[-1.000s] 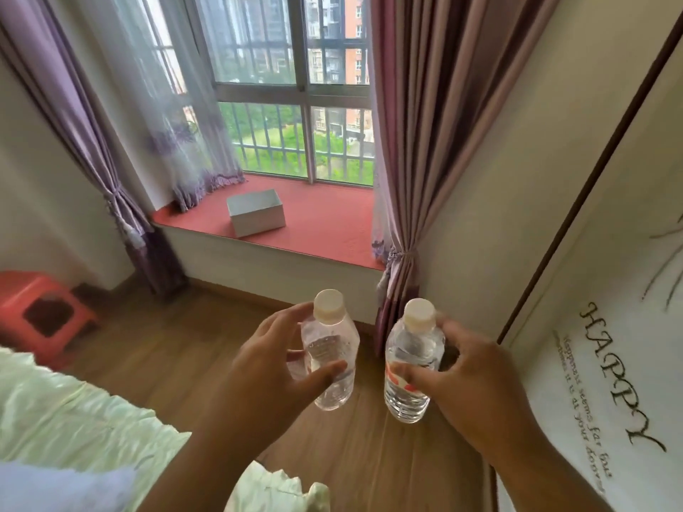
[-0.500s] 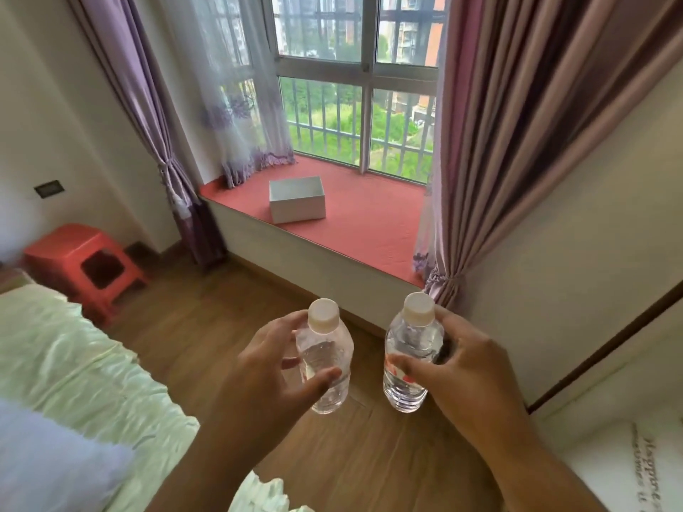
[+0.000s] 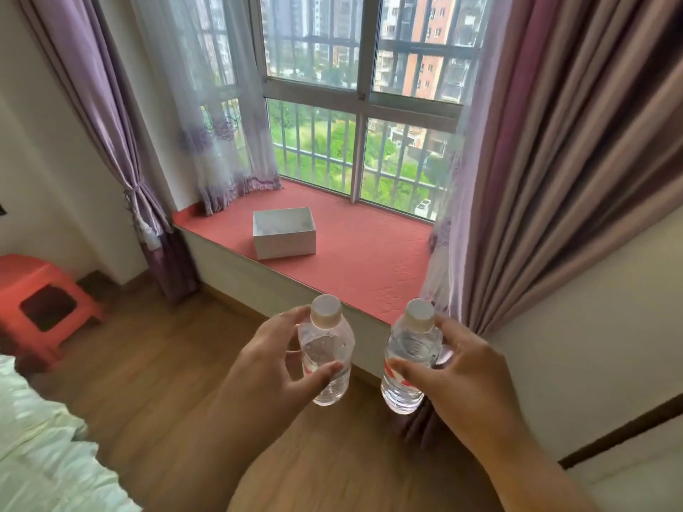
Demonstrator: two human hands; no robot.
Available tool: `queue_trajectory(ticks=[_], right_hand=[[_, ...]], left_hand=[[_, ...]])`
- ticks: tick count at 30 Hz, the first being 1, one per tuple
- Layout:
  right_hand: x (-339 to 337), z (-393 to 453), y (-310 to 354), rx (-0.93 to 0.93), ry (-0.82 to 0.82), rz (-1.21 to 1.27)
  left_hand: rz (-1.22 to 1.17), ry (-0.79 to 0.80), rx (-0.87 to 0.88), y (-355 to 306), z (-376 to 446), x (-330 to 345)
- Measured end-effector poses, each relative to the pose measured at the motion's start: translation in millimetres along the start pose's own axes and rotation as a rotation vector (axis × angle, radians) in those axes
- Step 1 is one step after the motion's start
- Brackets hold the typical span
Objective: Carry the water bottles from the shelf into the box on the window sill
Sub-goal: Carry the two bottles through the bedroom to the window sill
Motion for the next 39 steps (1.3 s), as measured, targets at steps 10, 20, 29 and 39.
queue_trajectory(ticks=[10,20,29,39], right_hand=[[84,103,14,-0.033,0.136,0.104],[190,231,27,-0.119,0.304,0.279],[265,370,30,-0.176,0.387,0.368],[335,477,18,-0.141,0.41,0.329]], left_hand=[[0.065,-0.108,-0.081,53,73,-54],[0.162,-0.282,-0.231,108,156,-101],[0.182,-0.412,-0.338,145,273,-121],[0.1,-0.381,-0.412,207,380,-124]])
Point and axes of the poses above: each hand's wrist, its own z-axis towards the middle knuckle, its own x-axis out of the palm, y = z × x, the point moved 1 cm from there along z, towards the middle knuckle, and after that the axes turned 8 degrees about -x, right-handed, at the moved point
